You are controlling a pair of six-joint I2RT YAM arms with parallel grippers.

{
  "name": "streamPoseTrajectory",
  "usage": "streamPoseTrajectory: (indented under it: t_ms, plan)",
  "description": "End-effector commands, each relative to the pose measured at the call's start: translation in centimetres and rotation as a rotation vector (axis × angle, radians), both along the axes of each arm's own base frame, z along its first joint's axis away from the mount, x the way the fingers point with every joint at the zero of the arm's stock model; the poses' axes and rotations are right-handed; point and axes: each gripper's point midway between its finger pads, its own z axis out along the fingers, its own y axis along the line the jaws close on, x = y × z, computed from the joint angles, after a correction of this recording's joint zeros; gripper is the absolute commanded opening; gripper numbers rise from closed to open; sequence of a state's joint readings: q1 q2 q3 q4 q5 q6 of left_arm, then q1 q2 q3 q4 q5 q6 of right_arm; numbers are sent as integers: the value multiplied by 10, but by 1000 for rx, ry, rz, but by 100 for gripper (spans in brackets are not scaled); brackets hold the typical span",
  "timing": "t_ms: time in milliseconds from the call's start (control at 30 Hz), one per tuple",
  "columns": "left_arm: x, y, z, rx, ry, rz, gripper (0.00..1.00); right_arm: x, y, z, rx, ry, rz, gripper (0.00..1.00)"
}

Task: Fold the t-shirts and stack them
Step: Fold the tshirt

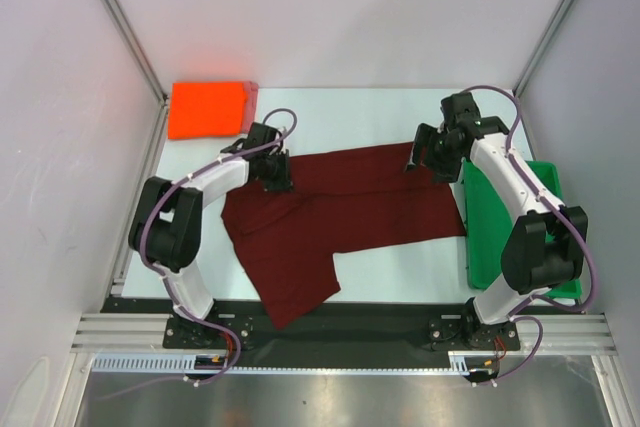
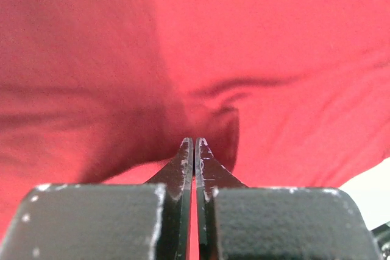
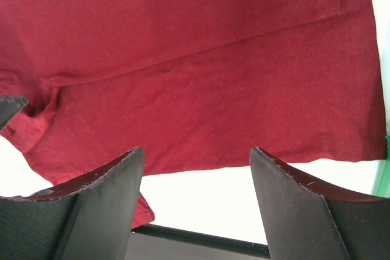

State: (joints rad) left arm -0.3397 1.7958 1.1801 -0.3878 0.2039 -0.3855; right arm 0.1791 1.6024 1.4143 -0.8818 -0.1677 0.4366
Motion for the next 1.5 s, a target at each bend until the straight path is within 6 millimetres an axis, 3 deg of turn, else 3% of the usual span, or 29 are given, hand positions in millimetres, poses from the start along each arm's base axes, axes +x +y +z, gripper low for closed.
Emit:
streamPoseTrajectory:
  t_ms: [0,133,233,300,333,567,700,833,933,1233,1467]
  plan:
    - [-21,-9,14,-33,-2,4,0,0,1,4,18,-22,-6,76]
    - [-54,-23,6,-51,37,-41,0,-4,0,-1,11,-11,-7,76]
    - [-84,-35,0,-82,74,-84,8,-7,-2,-5,7,-7,-5,76]
    - [-94,-48,10,-114,61,-128,20,-8,-3,-13,-3,10,-4,76]
    - [-99,-53,14,-125,56,-149,31,-8,-4,-16,-6,14,-5,76]
    - [-93,-50,65,-141,-60,-126,57,4,-19,-40,-49,51,-62,74]
    - [-95,-33,66,-81,-38,-79,58,3,-23,-57,-48,90,-55,72]
    - [-94,-1,45,-40,3,54,48,-3,-28,-74,-79,131,-37,70]
    - [-83,23,29,-1,33,174,46,-7,-29,-77,-83,132,-37,70]
    - [-41,67,-18,-21,195,485,48,-26,-37,-84,-107,168,-20,71]
    - [-43,107,-47,90,356,646,52,-36,-37,-82,-96,165,-24,71]
